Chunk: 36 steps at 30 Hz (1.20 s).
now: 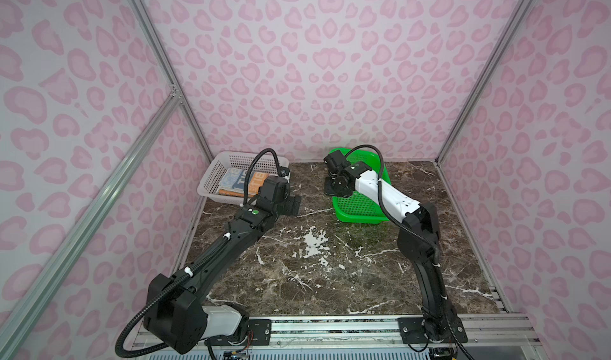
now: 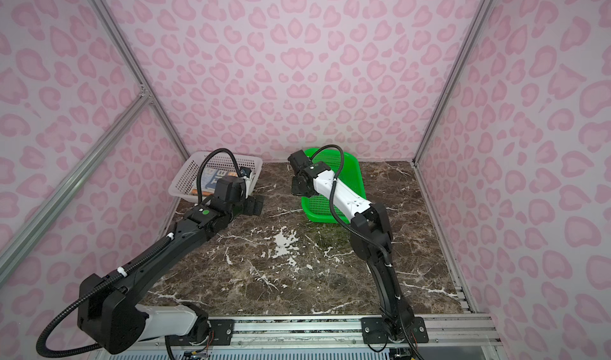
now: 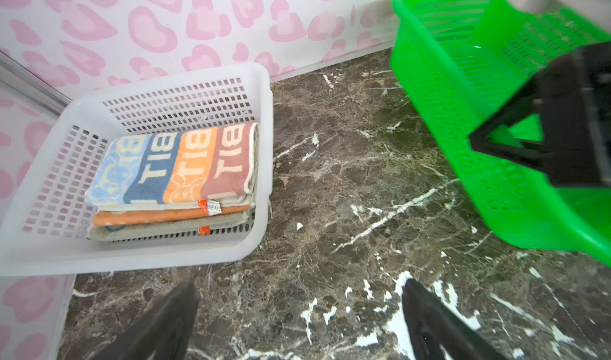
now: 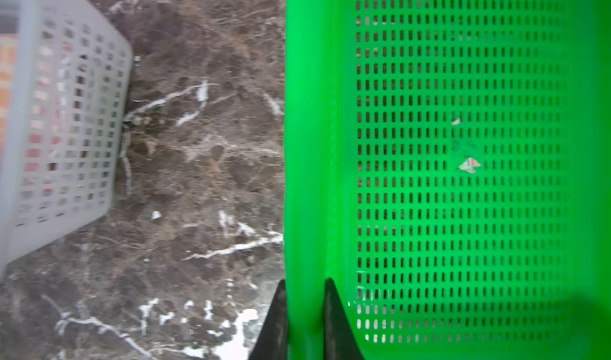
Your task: Fold and stack the towels
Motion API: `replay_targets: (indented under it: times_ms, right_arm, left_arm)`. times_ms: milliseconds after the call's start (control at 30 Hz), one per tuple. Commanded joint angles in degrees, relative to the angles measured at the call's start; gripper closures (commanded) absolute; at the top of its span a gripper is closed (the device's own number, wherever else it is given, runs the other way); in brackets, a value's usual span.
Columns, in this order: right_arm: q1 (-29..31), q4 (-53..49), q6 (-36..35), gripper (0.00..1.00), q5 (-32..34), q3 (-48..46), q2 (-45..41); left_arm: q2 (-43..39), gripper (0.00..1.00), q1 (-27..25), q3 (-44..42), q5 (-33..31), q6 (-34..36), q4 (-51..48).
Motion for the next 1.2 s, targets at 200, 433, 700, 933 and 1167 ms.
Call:
replay_targets:
  times_ms: [200,433,700,933,1167]
  right_arm:
    - [3.4,-2.4,3.9,0.71,-6.7,11.2,8.5]
    - [2.2,-3.9,0.4,0.4,-5.5,11.1,5.4]
    - [-1.2,-1.4,-9.7,0.1,2.7,-1.0,-10.6]
    - [-11.5,17.1,-15.5,0.01,14.7,-35.6,-36.8]
    - [-27.4,33.8,-15.4,0.01,19.8,-63.4,-51.1]
  left_arm:
    - [-5.0,0.02,1.3,-5.1,-0.1,-1.9,3.7]
    - [-5.8,0.02,1.5,-6.8,-0.7,-2.8,4.9]
    - [-8.9,0.02,6.8,-10.0,-1.4,-5.1,10.2]
    - [-12.9,0.02,16.6,-18.8,-0.4,-9.6,21.0]
    - [-7.7,0.02,24.0,-29.4,-0.9,-6.2,39.1]
